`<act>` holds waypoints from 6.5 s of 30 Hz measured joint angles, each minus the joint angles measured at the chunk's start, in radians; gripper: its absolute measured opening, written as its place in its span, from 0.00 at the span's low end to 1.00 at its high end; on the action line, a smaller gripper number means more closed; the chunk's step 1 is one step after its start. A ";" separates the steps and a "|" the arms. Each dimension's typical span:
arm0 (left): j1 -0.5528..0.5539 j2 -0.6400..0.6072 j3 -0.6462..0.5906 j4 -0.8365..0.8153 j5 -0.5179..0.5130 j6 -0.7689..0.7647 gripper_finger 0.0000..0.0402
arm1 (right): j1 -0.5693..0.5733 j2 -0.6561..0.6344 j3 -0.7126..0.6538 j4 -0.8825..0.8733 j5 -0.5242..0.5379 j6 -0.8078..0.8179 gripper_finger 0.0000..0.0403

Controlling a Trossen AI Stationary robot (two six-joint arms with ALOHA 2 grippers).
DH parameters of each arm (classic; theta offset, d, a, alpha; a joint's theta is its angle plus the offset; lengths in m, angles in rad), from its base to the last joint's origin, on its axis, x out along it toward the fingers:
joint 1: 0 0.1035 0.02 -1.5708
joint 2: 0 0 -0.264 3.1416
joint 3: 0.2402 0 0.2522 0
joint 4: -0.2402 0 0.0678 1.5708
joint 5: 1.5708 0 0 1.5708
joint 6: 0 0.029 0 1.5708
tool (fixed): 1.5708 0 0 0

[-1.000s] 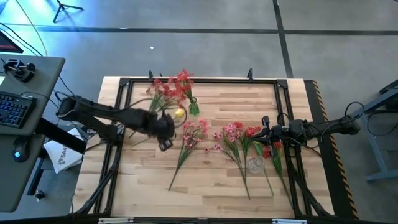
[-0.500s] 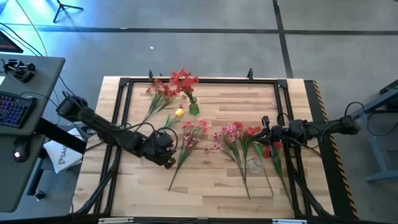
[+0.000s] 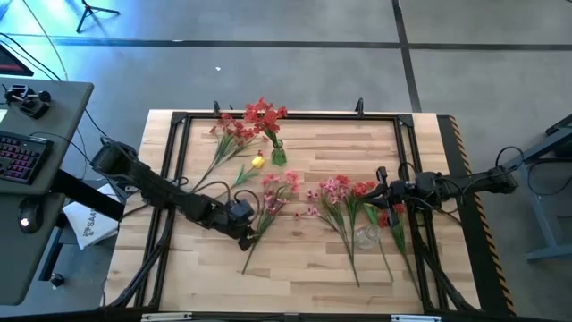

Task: Sort flowers into vase by color
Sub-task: Put the left pink flower into the transparent vase, then move the transparent vase to the top of the table

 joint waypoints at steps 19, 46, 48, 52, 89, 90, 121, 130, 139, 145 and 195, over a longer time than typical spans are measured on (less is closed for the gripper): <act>0.022 0.189 0.158 -0.218 0.016 0.036 0.18 | 0.000 0.000 0.000 0.000 0.000 0.000 0.03; 0.139 -0.078 -0.150 0.984 -0.064 0.895 0.00 | 0.000 0.016 0.000 0.384 0.001 0.089 0.03; 0.185 -0.050 -0.118 1.008 -0.039 0.906 0.00 | 0.000 0.043 0.000 0.434 -0.012 0.080 0.04; 0.252 0.029 -0.011 1.011 0.027 0.949 0.00 | 0.000 0.138 0.001 0.481 0.008 0.100 0.09; 0.333 0.304 0.383 0.923 -0.047 1.269 0.01 | 0.000 1.074 0.496 0.705 0.216 -0.057 0.44; 0.333 0.304 0.383 0.921 -0.048 1.259 0.01 | 0.000 1.074 0.498 0.697 0.216 -0.056 0.40; 0.178 0.198 0.377 0.147 -0.485 1.015 0.40 | 0.526 0.700 1.129 -0.821 0.473 0.650 0.00; 0.161 0.197 0.370 0.100 -0.523 1.003 0.40 | 0.598 0.707 1.001 -0.749 0.657 0.700 0.00; 0.156 0.197 0.370 0.100 -0.523 0.994 0.40 | 0.601 0.740 0.958 -0.779 0.645 0.692 0.01; 0.154 0.197 0.370 0.101 -0.523 0.993 0.40 | 0.603 0.741 0.958 -0.816 0.607 0.712 0.12; 0.084 0.159 0.371 -0.129 -0.570 0.868 0.40 | 0.855 0.903 1.140 -1.368 0.407 1.404 0.33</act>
